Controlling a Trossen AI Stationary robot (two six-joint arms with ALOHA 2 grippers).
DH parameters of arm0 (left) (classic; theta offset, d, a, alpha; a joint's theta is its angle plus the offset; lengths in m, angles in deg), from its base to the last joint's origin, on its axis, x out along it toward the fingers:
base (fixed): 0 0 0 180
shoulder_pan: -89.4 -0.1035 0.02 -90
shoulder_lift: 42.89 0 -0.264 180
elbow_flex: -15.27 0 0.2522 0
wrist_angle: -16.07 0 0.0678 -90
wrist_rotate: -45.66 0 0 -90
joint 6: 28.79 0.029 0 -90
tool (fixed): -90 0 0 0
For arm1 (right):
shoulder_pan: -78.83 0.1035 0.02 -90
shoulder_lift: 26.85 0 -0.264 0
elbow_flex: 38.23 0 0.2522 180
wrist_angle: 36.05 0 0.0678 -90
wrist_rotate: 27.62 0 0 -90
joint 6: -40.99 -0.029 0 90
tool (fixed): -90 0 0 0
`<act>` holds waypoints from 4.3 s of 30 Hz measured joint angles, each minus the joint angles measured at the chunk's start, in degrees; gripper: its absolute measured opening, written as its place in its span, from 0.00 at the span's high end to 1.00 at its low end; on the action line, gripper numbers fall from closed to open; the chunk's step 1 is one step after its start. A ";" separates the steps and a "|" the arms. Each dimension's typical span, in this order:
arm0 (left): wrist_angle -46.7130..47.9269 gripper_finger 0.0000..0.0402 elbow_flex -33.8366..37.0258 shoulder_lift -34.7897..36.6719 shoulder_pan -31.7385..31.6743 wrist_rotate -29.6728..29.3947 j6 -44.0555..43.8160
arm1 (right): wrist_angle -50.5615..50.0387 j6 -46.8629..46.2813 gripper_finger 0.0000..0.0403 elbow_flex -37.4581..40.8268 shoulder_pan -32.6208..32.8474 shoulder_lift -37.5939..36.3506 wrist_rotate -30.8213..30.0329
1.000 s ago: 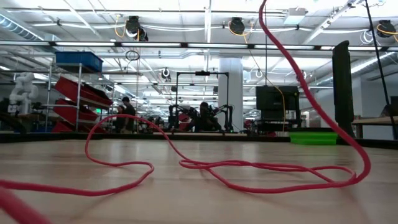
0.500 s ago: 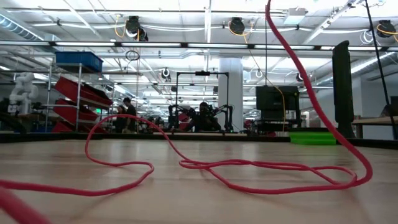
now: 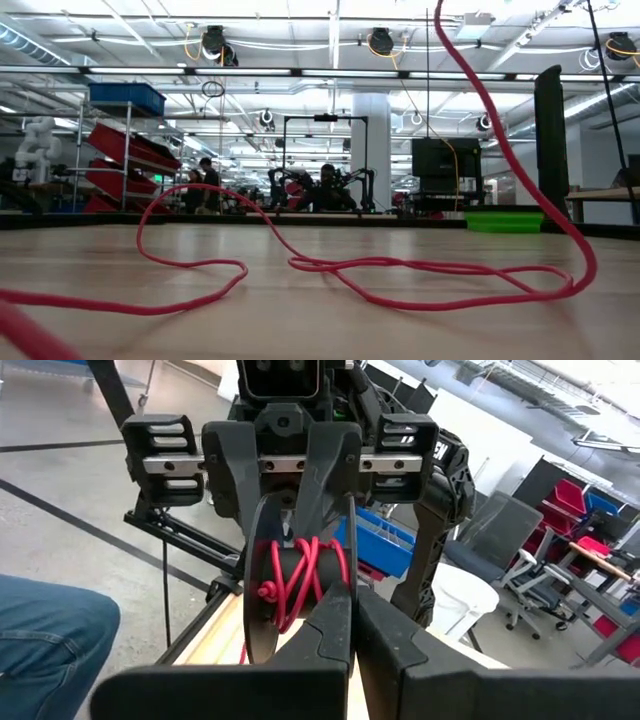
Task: Coil cords
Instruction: Coil the red wire on the black spool
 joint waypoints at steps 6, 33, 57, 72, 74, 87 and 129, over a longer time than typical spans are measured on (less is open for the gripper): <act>0.10 0.92 0.00 -0.30 -0.80 -0.28 -1.57 | -0.11 -0.33 1.00 0.00 -0.57 -0.09 -0.37; 0.41 0.99 0.02 0.34 3.35 -14.13 3.00 | -3.21 -2.35 0.65 -0.02 3.61 -0.35 -13.49; 0.26 0.98 -0.02 3.21 9.88 -24.24 4.74 | 12.70 -12.25 0.65 1.27 -16.22 19.20 24.30; 0.25 0.98 -0.02 3.23 9.97 -24.46 4.79 | 29.82 -15.42 0.65 1.22 -18.86 27.19 29.95; 0.26 0.98 -0.02 3.23 9.99 -24.46 4.87 | 30.62 -16.28 0.65 1.22 -18.97 27.19 32.80; 0.25 0.98 -0.02 3.23 9.97 -24.44 4.92 | 32.51 -21.05 0.65 1.22 -19.69 27.19 42.10; 0.28 0.98 -0.04 3.28 9.92 -24.44 4.96 | 31.56 -22.98 0.83 -3.91 -20.17 31.49 41.75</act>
